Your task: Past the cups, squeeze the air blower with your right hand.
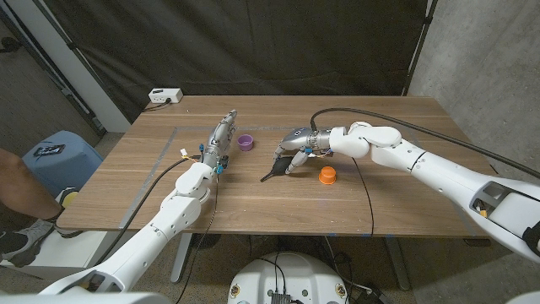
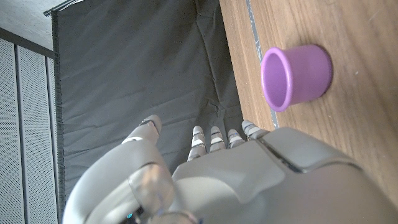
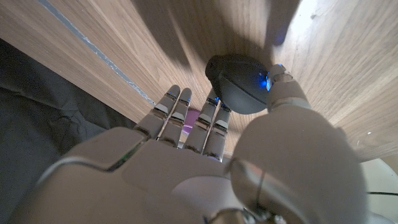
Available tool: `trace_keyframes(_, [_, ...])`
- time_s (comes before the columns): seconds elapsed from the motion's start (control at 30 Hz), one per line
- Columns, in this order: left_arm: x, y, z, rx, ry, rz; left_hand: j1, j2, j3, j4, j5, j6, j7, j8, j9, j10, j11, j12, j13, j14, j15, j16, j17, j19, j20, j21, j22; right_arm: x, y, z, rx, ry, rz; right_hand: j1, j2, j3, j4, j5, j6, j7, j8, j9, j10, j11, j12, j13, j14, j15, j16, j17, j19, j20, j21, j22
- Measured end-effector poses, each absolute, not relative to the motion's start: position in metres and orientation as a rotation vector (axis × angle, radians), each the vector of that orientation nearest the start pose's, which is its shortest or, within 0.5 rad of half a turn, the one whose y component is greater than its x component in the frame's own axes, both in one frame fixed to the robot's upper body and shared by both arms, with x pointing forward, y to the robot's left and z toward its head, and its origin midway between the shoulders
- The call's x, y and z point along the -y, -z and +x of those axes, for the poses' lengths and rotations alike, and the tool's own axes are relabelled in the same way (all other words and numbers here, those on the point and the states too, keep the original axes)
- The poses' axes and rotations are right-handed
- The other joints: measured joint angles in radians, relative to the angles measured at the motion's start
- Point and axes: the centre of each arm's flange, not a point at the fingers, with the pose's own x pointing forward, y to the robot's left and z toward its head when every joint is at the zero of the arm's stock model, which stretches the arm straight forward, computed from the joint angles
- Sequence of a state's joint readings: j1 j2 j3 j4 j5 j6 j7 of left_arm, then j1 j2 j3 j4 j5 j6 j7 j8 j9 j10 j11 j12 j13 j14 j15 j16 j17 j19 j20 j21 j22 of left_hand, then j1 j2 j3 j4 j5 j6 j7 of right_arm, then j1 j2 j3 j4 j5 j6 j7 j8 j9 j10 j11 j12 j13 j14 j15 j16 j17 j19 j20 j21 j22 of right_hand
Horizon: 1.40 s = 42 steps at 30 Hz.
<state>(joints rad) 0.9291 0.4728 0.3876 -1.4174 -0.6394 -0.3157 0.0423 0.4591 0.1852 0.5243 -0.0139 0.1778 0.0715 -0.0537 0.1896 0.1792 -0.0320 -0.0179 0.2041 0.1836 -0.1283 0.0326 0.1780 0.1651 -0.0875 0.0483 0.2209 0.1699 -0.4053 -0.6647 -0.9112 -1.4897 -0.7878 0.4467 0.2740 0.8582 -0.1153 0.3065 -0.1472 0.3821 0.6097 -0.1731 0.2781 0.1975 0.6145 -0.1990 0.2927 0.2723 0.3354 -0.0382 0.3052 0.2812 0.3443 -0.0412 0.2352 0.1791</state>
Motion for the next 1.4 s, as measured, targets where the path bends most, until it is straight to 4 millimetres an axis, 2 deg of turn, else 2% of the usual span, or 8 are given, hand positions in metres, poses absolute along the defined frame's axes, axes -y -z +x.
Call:
trace_keyframes(0.4, [-0.246,0.046,0.630,0.617,0.235,-0.106,0.000,0.000,0.000,0.000,0.000,0.007,0.007,0.000,0.000,0.005,0.005,0.000,0.000,0.005,0.005,0.000,0.000,0.000,0.000,0.000,0.000,0.090,-0.002,0.607,0.923,-0.637,-1.944,0.000,0.000,0.000,0.000,0.000,0.014,-0.004,0.000,0.000,0.012,-0.002,0.008,0.005,0.010,-0.001,0.000,0.005,0.011,0.000,0.000,0.000])
trace_keyframes(1.4, [-0.236,0.046,0.630,0.617,0.255,-0.105,-0.009,0.002,0.004,0.004,0.000,0.016,0.006,0.000,0.000,0.014,0.007,0.000,0.000,0.005,0.005,0.000,0.000,0.009,0.002,-0.008,0.000,0.102,-0.005,0.600,0.928,-0.608,-1.929,0.007,-0.001,0.000,0.000,0.008,0.023,-0.002,0.000,0.000,0.021,0.001,0.008,0.012,0.019,-0.003,0.000,0.009,0.016,-0.005,0.000,0.000])
